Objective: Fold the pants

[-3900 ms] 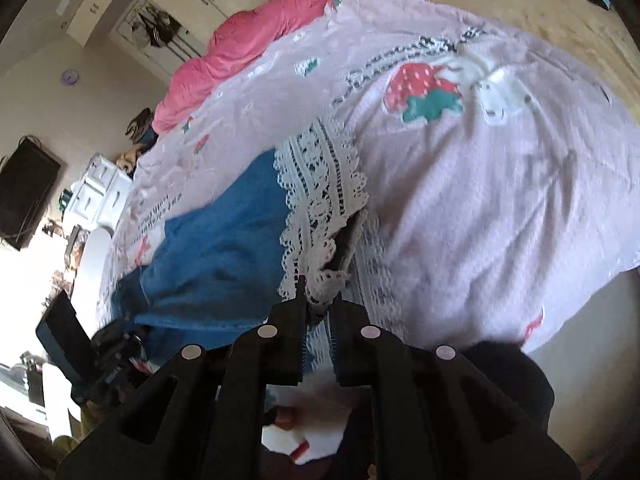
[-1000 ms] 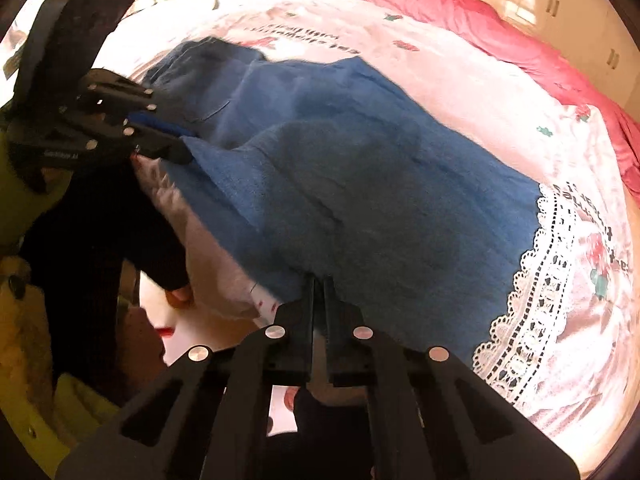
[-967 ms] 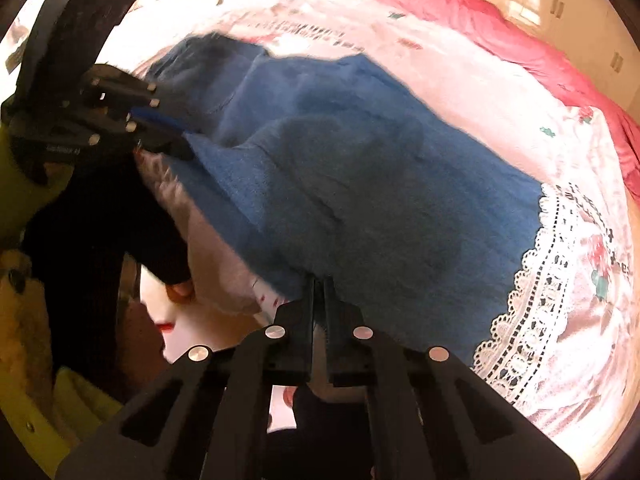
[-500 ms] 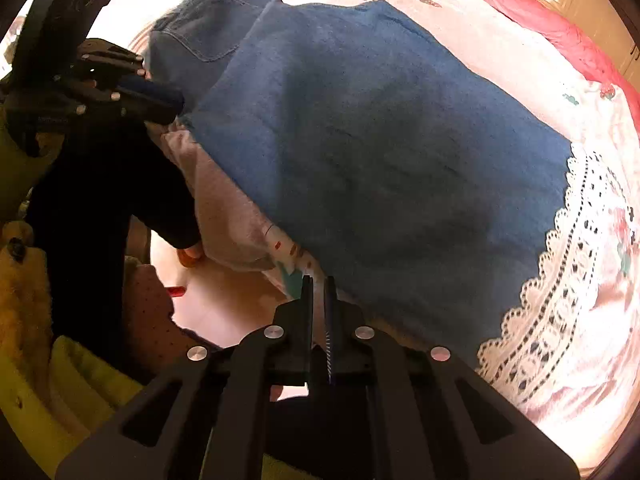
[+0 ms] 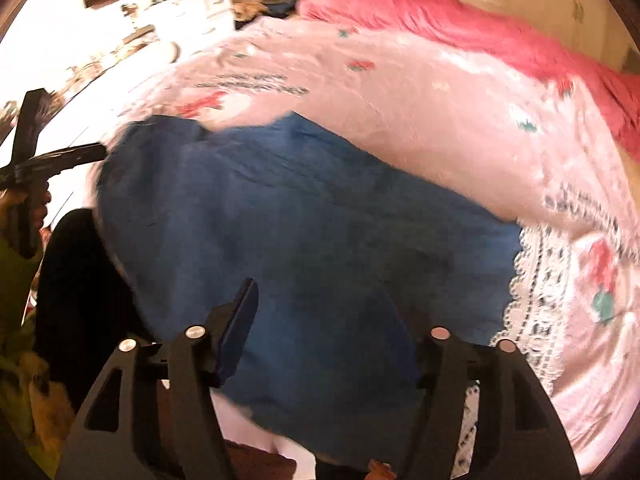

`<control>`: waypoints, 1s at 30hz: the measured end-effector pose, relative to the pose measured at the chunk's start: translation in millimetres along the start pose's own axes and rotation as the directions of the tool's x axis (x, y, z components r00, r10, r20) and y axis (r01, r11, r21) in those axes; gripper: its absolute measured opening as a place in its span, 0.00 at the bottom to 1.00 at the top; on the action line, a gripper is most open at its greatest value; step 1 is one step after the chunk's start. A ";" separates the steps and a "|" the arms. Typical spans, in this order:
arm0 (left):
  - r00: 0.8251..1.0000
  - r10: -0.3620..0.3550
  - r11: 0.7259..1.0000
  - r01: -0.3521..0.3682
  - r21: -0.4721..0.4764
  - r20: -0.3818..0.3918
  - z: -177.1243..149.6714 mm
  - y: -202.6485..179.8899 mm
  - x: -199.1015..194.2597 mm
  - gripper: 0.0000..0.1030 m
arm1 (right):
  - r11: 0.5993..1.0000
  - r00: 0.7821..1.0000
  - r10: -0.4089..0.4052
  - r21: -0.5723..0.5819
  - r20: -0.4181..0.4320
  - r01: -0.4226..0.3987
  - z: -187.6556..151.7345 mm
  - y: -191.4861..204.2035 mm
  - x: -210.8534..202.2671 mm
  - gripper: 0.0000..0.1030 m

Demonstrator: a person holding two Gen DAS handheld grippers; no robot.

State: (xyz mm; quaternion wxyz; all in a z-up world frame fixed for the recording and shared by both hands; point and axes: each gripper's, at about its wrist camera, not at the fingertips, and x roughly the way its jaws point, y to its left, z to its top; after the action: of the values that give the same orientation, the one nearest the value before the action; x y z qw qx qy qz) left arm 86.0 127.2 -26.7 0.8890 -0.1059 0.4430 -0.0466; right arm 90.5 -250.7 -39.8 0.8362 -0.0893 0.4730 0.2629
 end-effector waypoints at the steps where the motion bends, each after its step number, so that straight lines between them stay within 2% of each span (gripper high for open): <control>1: 1.000 -0.008 1.000 0.008 -0.019 -0.012 0.4 1.8 7.2 0.76 | 1.000 1.000 -0.014 0.006 -0.011 0.014 -4.3 -0.2 4.1 0.64; 2: 1.000 -0.017 1.000 0.017 -0.017 -0.011 2.3 -0.9 14.7 0.64 | 1.000 1.000 -0.014 0.013 -0.011 0.014 -7.0 -1.6 6.7 0.64; 3: 1.000 0.015 1.000 -0.015 -0.001 -0.003 1.2 -4.1 17.7 0.41 | 1.000 1.000 -0.004 0.023 -0.002 0.004 -10.1 -2.2 8.6 0.65; 4: 0.998 0.061 0.998 -0.061 0.023 0.007 4.1 -8.2 20.4 0.35 | 1.000 1.000 0.002 0.022 0.004 -0.002 -11.7 -2.2 7.5 0.68; 6: 0.997 0.067 0.997 -0.067 0.022 0.025 6.6 -4.7 15.1 0.33 | 1.000 1.000 0.007 0.012 0.000 -0.007 -14.0 -0.5 8.0 0.76; 8: 0.991 0.120 0.992 -0.122 0.024 0.053 11.1 6.6 6.1 0.33 | 1.000 1.000 -0.003 -0.005 -0.003 0.003 -15.6 -0.6 11.2 0.79; 10: 0.997 0.073 0.997 -0.072 -0.021 0.036 12.0 18.2 5.5 0.35 | 1.000 1.000 -0.005 -0.020 0.002 0.005 -14.7 3.2 14.2 0.84; 11: 0.996 0.084 0.996 -0.084 -0.023 0.025 10.2 19.6 8.5 0.37 | 1.000 1.000 -0.005 -0.023 0.007 0.005 -15.0 2.9 15.3 0.86; 13: 0.994 0.112 0.994 -0.112 -0.012 0.012 9.3 18.0 10.6 0.48 | 0.999 1.000 -0.020 -0.038 0.005 0.020 -15.1 6.7 20.4 0.91; 15: 0.993 0.106 0.994 -0.104 -0.039 0.049 10.1 20.4 -2.6 0.54 | 0.999 1.000 -0.027 -0.044 0.003 0.027 -14.4 8.7 23.9 0.91; 18: 0.987 0.138 0.990 -0.136 -0.034 0.086 7.6 17.6 -25.8 0.55 | 1.000 1.000 -0.006 -0.028 0.014 0.006 -14.0 5.4 21.8 0.91; 22: 0.969 0.185 0.983 -0.183 -0.024 0.166 12.4 9.0 -65.1 0.61 | 0.996 0.993 0.054 0.063 0.105 -0.061 -16.3 -13.8 -6.0 0.91; 24: 0.973 0.127 0.992 -0.127 -0.012 0.192 22.4 -1.9 -72.7 0.66 | 0.989 0.985 0.042 0.130 0.167 -0.064 -17.4 -31.3 -24.4 0.91; 25: 0.978 0.070 0.997 -0.074 0.017 0.195 28.8 -13.9 -69.6 0.68 | 0.981 0.979 0.024 0.182 0.201 -0.061 -17.6 -45.6 -35.6 0.91; 27: 0.986 0.010 0.997 -0.022 0.069 0.168 37.8 -34.9 -55.0 0.69 | 0.962 0.971 -0.013 0.268 0.241 -0.053 -16.2 -73.0 -49.9 0.91; 30: 0.990 -0.090 0.983 0.072 0.169 0.104 53.8 -78.9 -20.0 0.69 | 0.920 0.969 -0.081 0.393 0.233 -0.018 -15.5 -120.5 -60.2 0.91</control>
State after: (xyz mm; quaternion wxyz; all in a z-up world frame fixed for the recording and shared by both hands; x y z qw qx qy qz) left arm 117.7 61.9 38.5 0.9153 -0.0524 0.3829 -0.1135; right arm 117.1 -380.2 -9.7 0.8931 0.1052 0.4077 0.1584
